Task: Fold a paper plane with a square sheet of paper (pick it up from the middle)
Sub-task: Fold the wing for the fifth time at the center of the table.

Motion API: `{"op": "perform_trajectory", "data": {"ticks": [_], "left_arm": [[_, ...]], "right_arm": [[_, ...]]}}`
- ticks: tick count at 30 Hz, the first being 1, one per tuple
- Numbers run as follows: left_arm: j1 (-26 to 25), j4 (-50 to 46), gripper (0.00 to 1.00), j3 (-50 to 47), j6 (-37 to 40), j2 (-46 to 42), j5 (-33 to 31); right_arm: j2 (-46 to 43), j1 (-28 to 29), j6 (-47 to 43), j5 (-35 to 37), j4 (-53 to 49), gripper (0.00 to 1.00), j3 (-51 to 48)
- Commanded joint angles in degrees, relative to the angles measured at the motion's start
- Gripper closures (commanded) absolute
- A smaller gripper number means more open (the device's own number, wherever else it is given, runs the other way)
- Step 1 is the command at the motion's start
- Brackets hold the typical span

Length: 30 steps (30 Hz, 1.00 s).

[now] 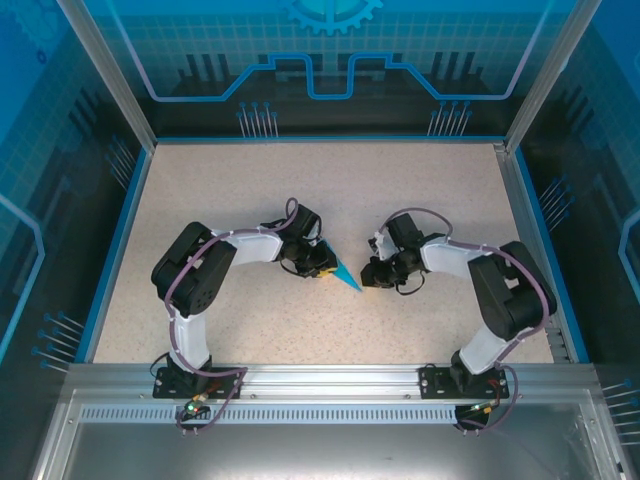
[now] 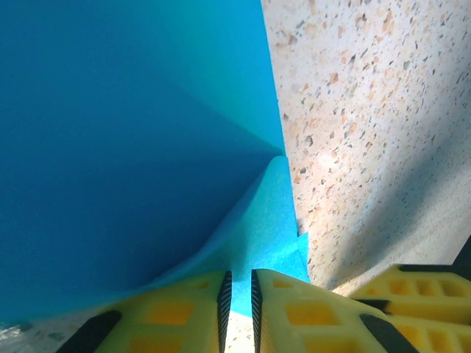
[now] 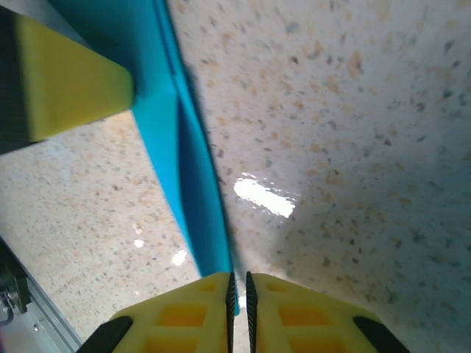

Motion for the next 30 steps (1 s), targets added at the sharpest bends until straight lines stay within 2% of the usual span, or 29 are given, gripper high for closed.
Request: {"op": "perform_trajectory", "data": {"ticks": [1, 5, 10, 17, 30], "left_arm": [[0.11, -3.94, 0.8, 0.22, 1.43, 2.68, -3.77], [0.11, -4.29, 0.8, 0.44, 1.5, 2.93, -3.76], [0.11, -4.56, 0.8, 0.58, 1.46, 3.03, -3.84], [0.15, -5.03, 0.8, 0.58, 1.52, 3.21, -4.02], [0.19, -6.31, 0.8, 1.37, 1.97, 3.6, -4.8]], "right_arm": [[-3.19, 1.84, 0.42, 2.39, -2.89, 0.85, 1.69], [-1.86, 5.74, 0.65, 2.53, -2.98, 0.85, 4.33], [4.09, 9.74, 0.86, 3.04, -3.37, 0.87, 9.46], [9.03, 9.89, 0.85, 5.79, -5.9, 0.89, 12.4], [10.39, 9.17, -1.21, 12.19, -11.96, 0.9, 13.22]]}}
